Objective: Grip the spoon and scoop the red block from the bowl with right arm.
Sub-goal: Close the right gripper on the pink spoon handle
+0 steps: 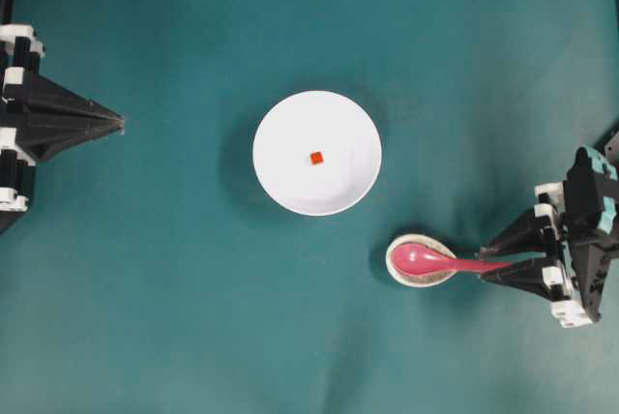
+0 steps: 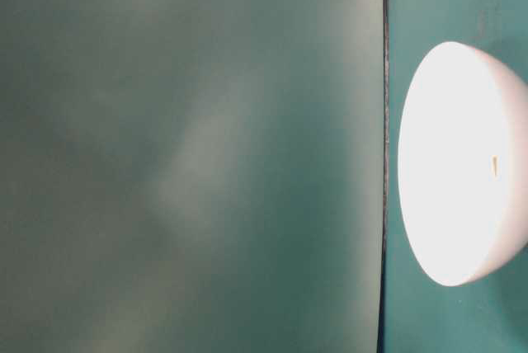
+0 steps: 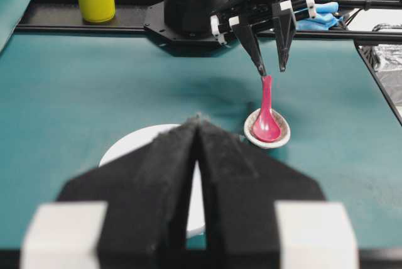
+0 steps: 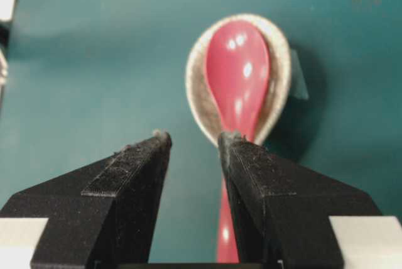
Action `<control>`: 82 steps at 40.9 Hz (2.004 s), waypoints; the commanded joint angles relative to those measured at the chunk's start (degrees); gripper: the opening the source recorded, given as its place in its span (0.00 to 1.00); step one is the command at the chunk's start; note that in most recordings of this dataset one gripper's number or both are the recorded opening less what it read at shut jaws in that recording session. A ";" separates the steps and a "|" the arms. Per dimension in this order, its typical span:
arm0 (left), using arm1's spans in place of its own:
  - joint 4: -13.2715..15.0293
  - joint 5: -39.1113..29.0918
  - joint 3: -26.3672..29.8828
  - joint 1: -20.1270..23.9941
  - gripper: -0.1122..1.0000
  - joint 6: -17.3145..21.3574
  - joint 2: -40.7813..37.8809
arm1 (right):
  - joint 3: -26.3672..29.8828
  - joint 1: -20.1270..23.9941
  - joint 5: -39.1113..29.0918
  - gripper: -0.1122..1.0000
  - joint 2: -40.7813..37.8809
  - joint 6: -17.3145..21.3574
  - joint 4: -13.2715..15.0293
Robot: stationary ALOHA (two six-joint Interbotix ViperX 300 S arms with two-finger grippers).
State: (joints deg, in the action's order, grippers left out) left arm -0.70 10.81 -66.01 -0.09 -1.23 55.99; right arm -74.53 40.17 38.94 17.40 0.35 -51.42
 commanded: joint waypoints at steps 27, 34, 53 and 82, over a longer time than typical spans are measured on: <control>-0.09 0.26 1.49 0.00 0.11 -0.09 -0.70 | 0.44 0.70 -0.44 0.51 -6.86 -3.08 0.18; 0.00 0.26 1.58 0.00 0.11 -0.09 -0.70 | 0.53 0.97 -2.46 0.51 -7.56 -3.34 0.35; 0.00 0.26 1.58 0.00 0.11 -0.09 -0.70 | 0.18 2.99 0.26 0.51 -11.95 -3.43 0.62; 0.09 0.26 1.58 -0.09 0.11 -2.46 -0.70 | -0.88 2.99 6.42 0.51 -12.74 -3.43 1.14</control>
State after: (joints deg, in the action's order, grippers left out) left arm -0.70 10.72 -66.01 -0.09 -3.78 55.63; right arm -76.03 42.80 44.74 4.31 -3.16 -50.80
